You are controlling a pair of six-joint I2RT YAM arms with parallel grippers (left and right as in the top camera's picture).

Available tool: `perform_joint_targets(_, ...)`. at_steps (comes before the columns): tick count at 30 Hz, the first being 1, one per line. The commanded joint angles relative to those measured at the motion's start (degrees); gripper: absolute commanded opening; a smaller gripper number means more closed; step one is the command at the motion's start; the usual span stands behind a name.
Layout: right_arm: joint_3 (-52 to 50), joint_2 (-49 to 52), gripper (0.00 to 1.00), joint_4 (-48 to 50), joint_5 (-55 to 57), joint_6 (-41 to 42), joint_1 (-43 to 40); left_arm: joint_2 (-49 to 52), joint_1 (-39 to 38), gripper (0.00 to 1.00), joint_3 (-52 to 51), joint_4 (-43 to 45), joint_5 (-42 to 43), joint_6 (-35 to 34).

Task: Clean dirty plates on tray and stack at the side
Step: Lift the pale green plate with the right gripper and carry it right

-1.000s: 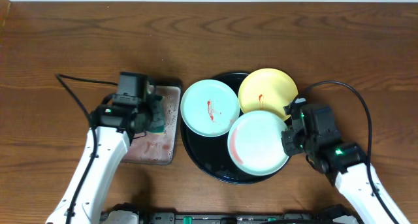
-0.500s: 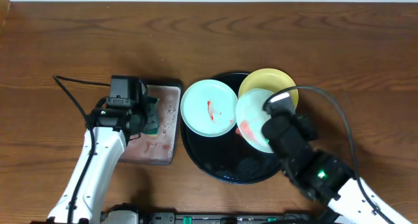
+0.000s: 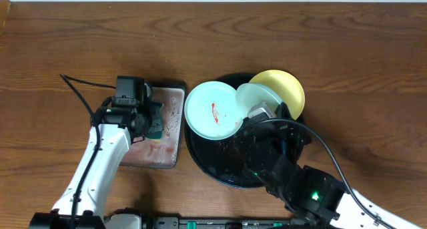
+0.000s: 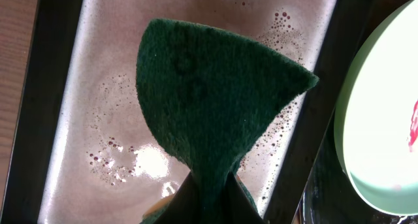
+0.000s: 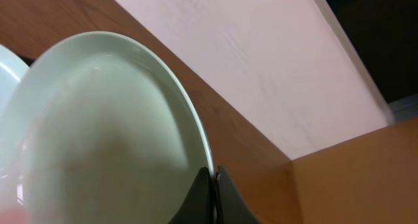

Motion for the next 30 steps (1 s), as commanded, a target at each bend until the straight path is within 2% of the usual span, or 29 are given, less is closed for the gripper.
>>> perform_joint_targets(1,1.2,1.2,0.01,0.3,2.9,-2.9,0.4,0.1,0.2,0.08,-0.3,0.1,0.1,0.8)
perform_joint_targets(7,1.2,3.0,0.01,0.3,2.8,-0.3,0.2,0.1,0.2,0.08,-0.3,0.1,0.1,0.8)
perform_joint_targets(10,1.2,3.1,0.01,-0.9,1.2,10.3,-2.1,0.1,0.2,0.08,-0.3,0.0,0.1,0.8)
perform_joint_targets(14,1.2,3.1,0.01,-3.2,-10.1,19.8,-8.7,0.1,0.2,0.08,-0.3,0.0,0.1,0.8)
perform_joint_targets(20,1.2,3.1,0.01,-5.4,-24.9,30.8,-25.7,0.1,0.2,0.07,-0.3,0.0,0.1,0.8)
perform_joint_targets(30,1.1,3.1,0.01,-7.4,-49.3,44.0,-63.3,0.1,0.2,0.08,-0.3,0.0,0.1,0.8)
